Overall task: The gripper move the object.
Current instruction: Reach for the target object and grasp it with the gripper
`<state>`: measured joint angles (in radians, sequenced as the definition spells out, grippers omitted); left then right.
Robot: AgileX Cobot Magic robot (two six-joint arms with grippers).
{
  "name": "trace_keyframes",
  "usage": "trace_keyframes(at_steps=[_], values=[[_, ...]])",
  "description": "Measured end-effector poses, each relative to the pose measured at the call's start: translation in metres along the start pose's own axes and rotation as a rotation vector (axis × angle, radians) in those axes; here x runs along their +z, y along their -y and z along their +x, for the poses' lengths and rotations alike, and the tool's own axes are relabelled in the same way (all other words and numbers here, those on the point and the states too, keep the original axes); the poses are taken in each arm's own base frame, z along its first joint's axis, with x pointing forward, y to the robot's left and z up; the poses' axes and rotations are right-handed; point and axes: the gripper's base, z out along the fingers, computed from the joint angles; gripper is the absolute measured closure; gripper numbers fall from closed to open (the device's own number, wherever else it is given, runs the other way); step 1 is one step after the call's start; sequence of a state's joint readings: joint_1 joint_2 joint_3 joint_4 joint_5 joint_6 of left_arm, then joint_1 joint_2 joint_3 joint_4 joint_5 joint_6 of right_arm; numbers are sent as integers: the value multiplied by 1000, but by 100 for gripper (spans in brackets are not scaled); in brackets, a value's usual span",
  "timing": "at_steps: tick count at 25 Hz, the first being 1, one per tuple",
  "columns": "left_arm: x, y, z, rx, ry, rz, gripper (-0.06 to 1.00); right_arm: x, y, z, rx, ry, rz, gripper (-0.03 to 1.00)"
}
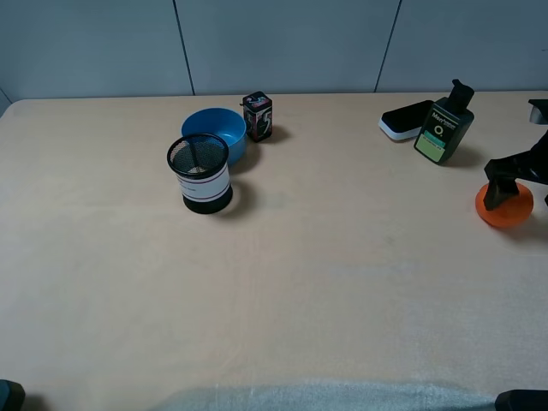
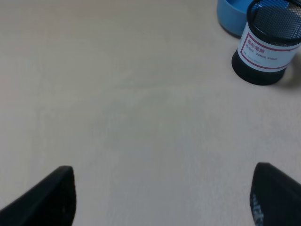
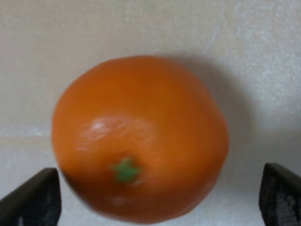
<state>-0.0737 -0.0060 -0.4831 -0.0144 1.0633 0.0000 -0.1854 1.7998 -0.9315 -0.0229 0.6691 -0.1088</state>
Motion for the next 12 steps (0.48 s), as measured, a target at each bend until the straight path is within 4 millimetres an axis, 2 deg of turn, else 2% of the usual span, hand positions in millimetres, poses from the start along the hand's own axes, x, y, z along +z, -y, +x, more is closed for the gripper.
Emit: trace_keyframes(at_steps=[12], values=[[0, 0, 0, 0, 0, 0, 19, 0, 0, -2, 46, 17, 4, 32]])
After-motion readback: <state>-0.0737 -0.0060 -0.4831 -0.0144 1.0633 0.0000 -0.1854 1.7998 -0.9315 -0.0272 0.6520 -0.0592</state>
